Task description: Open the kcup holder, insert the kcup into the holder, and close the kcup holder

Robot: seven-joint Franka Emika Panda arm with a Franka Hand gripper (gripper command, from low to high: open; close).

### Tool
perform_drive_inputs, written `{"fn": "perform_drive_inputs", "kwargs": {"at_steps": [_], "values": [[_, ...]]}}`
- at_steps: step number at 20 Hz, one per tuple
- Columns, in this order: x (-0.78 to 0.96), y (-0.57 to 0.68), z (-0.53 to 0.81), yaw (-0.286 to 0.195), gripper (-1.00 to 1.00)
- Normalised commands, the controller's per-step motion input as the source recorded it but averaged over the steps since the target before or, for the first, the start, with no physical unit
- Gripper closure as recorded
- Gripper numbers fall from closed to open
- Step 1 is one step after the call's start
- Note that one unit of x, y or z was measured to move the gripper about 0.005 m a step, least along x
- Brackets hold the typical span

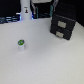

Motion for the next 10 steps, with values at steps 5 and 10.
{"fn": "perform_drive_inputs", "kwargs": {"at_steps": [5, 10], "values": [[-0.07, 0.47, 0.16, -0.095, -1.00], [-0.14, 0.73, 0.19, -0.169, -1.00]]}}
